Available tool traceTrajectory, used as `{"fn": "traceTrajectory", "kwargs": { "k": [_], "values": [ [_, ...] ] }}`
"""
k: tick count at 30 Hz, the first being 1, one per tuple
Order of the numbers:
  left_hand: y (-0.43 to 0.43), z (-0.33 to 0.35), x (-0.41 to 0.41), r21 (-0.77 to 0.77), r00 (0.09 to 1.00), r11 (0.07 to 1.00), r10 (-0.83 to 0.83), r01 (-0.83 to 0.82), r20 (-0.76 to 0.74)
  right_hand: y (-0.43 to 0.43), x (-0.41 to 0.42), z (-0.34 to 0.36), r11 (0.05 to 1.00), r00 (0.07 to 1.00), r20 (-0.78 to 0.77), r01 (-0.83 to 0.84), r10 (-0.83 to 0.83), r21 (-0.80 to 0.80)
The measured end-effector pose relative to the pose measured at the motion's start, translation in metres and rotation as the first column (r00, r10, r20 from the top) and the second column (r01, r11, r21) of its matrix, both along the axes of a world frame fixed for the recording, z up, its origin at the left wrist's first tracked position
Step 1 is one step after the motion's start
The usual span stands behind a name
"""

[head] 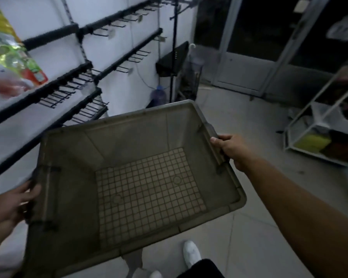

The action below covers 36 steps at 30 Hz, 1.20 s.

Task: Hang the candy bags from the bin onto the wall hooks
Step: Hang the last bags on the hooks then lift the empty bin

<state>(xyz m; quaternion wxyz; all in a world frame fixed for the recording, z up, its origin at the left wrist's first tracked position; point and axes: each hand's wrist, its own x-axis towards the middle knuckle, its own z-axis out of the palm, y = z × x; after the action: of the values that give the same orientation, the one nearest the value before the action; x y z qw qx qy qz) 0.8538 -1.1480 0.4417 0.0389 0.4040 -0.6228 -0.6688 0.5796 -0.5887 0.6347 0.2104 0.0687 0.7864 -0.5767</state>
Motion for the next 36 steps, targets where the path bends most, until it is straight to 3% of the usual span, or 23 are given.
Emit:
{"fn": "traceTrajectory", "kwargs": {
  "k": [5,15,20,25,30,36],
  "values": [
    [0.076,0.094,-0.064,-0.06,0.997,0.997,-0.037,0.041,0.069,0.053,0.043,0.002,0.963,0.964,0.003,0.266,-0.266,-0.046],
    [0.245,0.144,-0.201,-0.06,0.921,0.919,-0.385,0.389,0.064,0.216,0.103,0.004,0.771,0.768,-0.073,0.634,-0.637,-0.057],
    [0.356,0.148,-0.272,-0.017,0.837,0.839,-0.541,0.544,0.075,0.317,0.126,0.01,0.656,0.655,-0.053,0.749,-0.754,-0.091],
    [0.447,0.121,-0.364,-0.093,0.74,0.734,-0.666,0.672,0.09,0.418,0.139,0.021,0.554,0.55,-0.063,0.826,-0.833,-0.104],
    [0.598,0.153,-0.391,-0.166,0.663,0.644,-0.742,0.747,0.105,0.518,0.156,0.026,0.472,0.47,-0.047,0.876,-0.882,-0.097],
    [0.737,0.158,-0.443,-0.133,0.582,0.567,-0.803,0.813,0.127,0.609,0.157,0.029,0.337,0.33,-0.077,0.936,-0.941,-0.104]
  ]
}}
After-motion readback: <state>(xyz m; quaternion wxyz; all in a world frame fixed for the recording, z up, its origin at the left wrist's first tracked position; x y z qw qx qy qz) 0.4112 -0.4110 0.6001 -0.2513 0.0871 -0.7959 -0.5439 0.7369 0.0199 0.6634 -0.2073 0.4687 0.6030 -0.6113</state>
